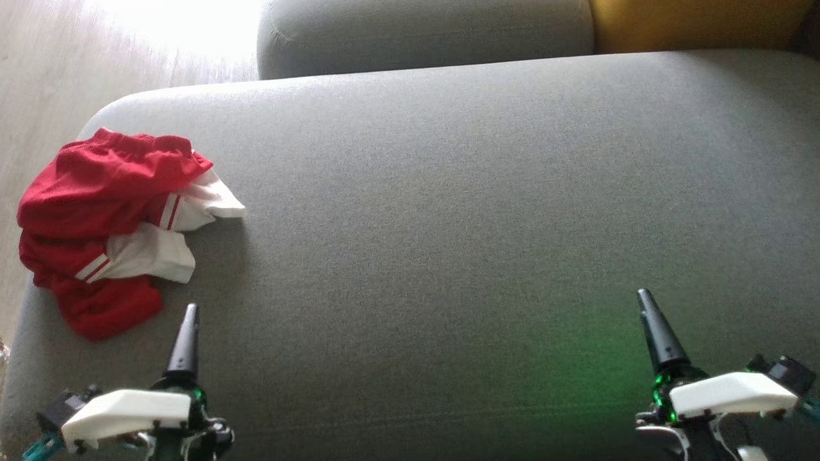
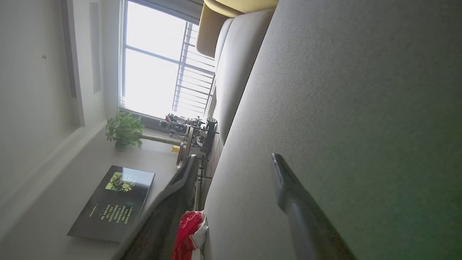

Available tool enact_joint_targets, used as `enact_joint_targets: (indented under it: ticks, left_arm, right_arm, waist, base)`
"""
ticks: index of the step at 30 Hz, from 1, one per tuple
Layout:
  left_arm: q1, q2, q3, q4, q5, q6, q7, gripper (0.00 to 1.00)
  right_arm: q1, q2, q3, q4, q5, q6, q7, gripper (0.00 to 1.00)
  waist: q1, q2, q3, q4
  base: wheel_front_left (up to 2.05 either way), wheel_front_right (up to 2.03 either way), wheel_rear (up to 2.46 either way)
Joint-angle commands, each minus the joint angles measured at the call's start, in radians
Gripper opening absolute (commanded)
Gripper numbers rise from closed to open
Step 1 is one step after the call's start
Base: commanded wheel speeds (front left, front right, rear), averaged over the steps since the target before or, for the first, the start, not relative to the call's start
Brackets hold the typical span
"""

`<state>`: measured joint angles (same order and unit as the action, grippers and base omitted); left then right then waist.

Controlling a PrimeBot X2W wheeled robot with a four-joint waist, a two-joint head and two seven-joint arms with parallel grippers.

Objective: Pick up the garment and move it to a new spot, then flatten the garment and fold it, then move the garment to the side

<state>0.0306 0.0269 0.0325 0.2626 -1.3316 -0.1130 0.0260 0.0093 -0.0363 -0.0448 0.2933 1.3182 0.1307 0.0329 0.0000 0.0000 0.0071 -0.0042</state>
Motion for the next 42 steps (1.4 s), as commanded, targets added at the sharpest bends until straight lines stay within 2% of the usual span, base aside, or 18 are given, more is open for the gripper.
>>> enact_joint_targets:
  ticks: [1, 20, 35, 42]
  left_arm:
    - [-0.044, 0.010, -0.005, -0.049, 0.044, 0.004, -0.010, 1.00]
    - [-0.050, 0.015, -0.069, -0.110, 0.364, 0.066, -0.069, 1.00]
    - [-0.053, 0.021, -0.095, -0.146, 0.541, 0.096, -0.110, 1.00]
    - [-0.057, 0.029, -0.117, -0.159, 0.644, 0.124, -0.130, 1.00]
  right_arm:
    - [-0.047, -0.006, 0.020, -0.044, -0.049, 0.000, -0.015, 1.00]
    - [-0.058, -0.008, 0.096, -0.126, -0.368, 0.000, -0.074, 1.00]
    - [-0.064, -0.009, 0.118, -0.183, -0.535, 0.000, -0.115, 1.00]
    - [-0.066, -0.010, 0.139, -0.202, -0.626, 0.000, -0.136, 1.00]
  waist:
    - [0.0000, 0.0000, 0.000, 0.000]
    - [0.0000, 0.0000, 0.007, -0.005]
    - [0.0000, 0.0000, 0.011, -0.008]
    - [0.0000, 0.0000, 0.011, -0.009]
  base:
    - [0.00, 0.00, 0.00]
    - [0.00, 0.00, 0.00]
    - [0.00, 0.00, 0.00]
    - [0.00, 0.00, 0.00]
